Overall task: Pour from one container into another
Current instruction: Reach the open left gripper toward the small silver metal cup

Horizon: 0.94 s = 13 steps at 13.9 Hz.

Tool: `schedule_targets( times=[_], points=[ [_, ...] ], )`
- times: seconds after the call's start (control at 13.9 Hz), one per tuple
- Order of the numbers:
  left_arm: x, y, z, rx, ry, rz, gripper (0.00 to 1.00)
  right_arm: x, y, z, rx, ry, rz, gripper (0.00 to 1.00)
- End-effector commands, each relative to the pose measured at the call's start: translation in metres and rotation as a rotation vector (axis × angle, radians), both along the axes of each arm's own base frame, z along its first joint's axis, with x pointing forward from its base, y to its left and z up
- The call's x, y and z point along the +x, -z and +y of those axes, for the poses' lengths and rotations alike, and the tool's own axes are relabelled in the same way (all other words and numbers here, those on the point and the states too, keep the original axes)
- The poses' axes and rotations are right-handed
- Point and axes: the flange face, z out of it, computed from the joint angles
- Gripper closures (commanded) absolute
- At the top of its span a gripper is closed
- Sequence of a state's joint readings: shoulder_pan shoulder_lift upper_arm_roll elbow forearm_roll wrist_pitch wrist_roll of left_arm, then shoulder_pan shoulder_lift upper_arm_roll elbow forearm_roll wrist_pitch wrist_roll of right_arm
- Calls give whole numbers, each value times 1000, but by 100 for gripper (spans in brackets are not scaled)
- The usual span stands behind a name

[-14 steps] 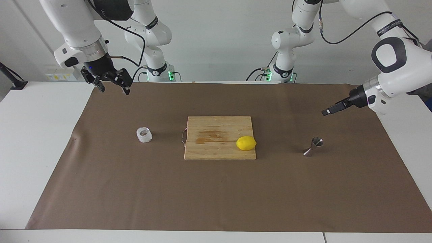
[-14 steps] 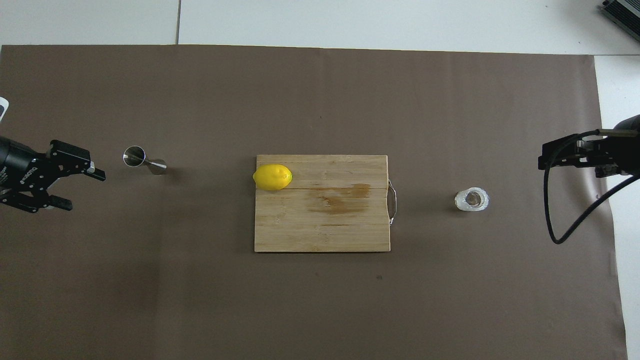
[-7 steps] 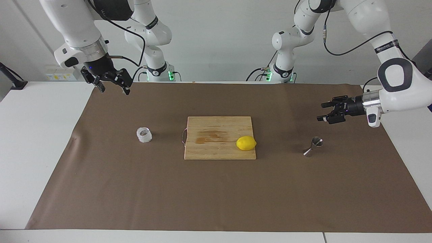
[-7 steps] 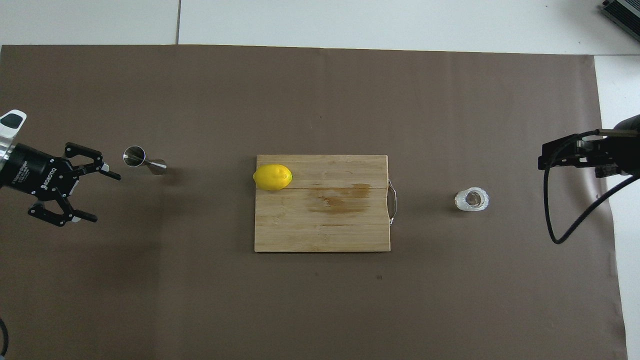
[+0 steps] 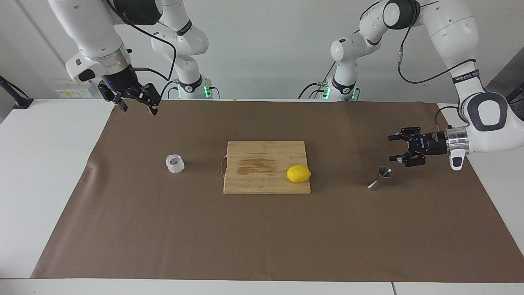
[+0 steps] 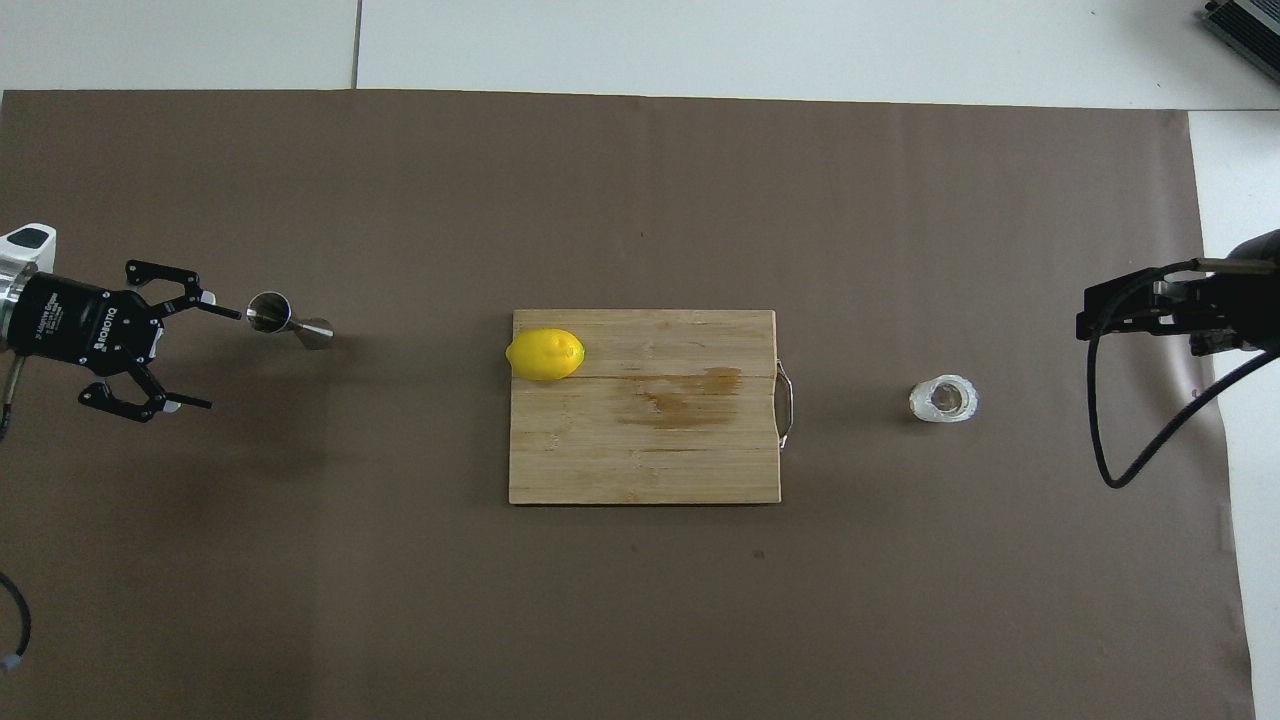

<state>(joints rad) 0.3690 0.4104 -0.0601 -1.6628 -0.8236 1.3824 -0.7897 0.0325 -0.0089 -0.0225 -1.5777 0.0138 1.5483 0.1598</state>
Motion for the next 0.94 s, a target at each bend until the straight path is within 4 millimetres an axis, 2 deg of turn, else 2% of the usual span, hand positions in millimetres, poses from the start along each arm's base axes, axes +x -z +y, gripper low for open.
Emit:
schedule_targets(
  times=[0.0, 0.22, 0.36, 0.43, 0.58, 0.86],
  points=[
    [12, -3, 0, -63, -55, 3, 0, -6, 0, -2, 2, 10, -2, 0],
    [18, 3, 9, -85, -115, -12, 0, -6, 0, -2, 2, 11, -2, 0],
    [31, 19, 14, -139, -125, -3, 0, -6, -1, -2, 2, 11, -4, 0],
    [32, 28, 22, -157, -131, 5, 0, -6, -1, -2, 2, 11, -4, 0],
    [33, 33, 24, -201, -154, 6, 0, -6, -1, -2, 2, 11, -4, 0],
    [35, 59, 30, -254, -194, 32, 0, -6, -1, -2, 2, 11, -3, 0]
  ],
)
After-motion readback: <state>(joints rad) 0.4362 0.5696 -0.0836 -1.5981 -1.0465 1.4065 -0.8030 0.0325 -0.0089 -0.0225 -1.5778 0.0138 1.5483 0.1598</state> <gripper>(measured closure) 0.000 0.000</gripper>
